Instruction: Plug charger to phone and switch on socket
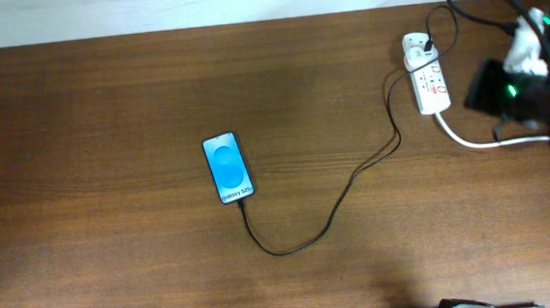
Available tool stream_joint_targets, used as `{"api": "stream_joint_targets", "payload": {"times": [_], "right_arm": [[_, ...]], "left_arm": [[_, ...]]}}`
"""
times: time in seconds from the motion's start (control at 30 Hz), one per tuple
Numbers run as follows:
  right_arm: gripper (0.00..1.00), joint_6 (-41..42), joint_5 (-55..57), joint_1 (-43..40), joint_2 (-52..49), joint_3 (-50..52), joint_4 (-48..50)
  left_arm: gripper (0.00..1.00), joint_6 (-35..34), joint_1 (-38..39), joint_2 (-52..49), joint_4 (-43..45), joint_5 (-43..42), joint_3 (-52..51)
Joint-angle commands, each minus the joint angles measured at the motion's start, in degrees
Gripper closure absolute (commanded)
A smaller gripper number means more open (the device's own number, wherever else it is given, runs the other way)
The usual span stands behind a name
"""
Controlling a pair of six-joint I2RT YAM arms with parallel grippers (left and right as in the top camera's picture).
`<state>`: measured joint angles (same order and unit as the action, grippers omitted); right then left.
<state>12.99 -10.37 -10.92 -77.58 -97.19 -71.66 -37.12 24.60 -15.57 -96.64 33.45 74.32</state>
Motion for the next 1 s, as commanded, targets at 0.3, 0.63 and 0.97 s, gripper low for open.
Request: {"api": "stream_joint_targets", "payload": {"times": [0.3, 0.63, 0.97], "right_arm": [[0.01, -1.0, 2.2, 0.4, 25.7, 0.2, -22.3], [0.01, -1.3, -0.6, 0.4, 27.4, 0.3, -25.7], [0.01, -2.3, -7.5, 0.4, 42.6, 0.5, -25.7]], "left_arm": [[0.01, 0.7, -0.2, -0.2, 0.0, 0.2, 0.0], [0.00, 0.7, -0.2, -0.2, 0.0, 0.2, 0.0], [0.01, 0.7, -0.2, -0.2, 0.0, 0.2, 0.0]]}}
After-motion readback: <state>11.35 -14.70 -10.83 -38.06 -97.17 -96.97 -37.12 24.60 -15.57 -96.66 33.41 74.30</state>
